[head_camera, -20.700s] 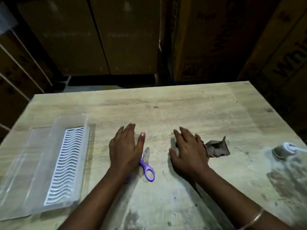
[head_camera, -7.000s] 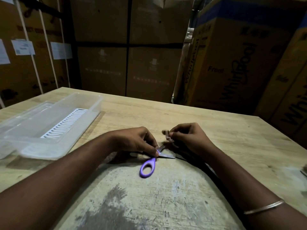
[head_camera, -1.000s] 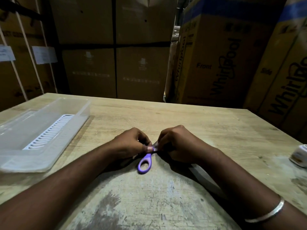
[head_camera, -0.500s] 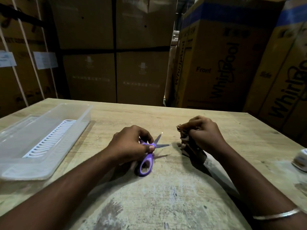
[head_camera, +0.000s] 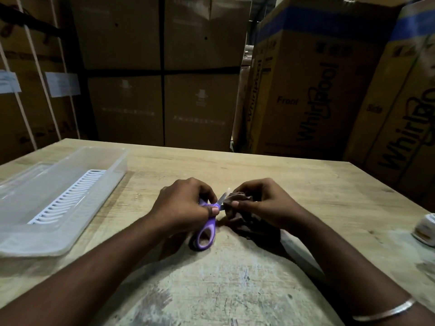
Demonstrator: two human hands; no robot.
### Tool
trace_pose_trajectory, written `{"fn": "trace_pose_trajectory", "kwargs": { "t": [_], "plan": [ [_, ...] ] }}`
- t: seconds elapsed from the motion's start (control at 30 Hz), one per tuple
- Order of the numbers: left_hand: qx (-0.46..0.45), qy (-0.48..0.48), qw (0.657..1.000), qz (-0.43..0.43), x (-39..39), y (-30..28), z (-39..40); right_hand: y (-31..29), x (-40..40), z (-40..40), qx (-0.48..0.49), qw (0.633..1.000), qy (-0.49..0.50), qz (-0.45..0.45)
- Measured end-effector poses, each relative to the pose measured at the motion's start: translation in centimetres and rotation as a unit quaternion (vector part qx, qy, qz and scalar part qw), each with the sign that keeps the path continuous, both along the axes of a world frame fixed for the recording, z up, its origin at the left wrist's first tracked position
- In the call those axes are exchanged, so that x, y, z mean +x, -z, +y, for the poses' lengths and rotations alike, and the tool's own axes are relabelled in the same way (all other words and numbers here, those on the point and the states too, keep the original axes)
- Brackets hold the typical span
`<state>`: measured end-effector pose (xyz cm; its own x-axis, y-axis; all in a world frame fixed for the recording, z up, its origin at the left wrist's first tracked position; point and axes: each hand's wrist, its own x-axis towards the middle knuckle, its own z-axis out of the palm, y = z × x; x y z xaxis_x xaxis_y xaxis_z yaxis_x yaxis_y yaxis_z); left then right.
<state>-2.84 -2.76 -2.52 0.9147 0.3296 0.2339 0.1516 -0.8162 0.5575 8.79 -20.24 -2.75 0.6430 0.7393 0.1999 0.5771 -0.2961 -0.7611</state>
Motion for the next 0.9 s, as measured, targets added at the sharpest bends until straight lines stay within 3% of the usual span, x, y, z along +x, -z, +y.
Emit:
{"fn": "trace_pose_trajectory", "kwargs": {
  "t": [0.2,0.37,0.5,0.73,0.9],
  "plan": [
    [-0.007,-0.001,1.0,0.009,0.1,0.3,0.3,0.8,-0.2,1.0,-0.024,0.995,0.035,-0.094],
    [-0.014,0.001,1.0,0.014,0.3,0.7,0.2,1.2,-0.7,1.5,-0.05,0.997,0.013,-0.061],
    [-0.038,0.013,0.999,0.032,0.6,1.0,0.6,1.4,-1.0,2.1,-0.067,0.994,0.036,-0.079],
    [-0.071,0.017,0.996,0.046,0.8,1.5,0.8,1.4,0.3,1.3,-0.082,0.989,0.119,-0.014],
    [-0.076,0.009,0.996,0.049,0.9,1.5,0.9,1.3,0.2,0.8,-0.071,0.992,0.1,-0.017]
  ]
}}
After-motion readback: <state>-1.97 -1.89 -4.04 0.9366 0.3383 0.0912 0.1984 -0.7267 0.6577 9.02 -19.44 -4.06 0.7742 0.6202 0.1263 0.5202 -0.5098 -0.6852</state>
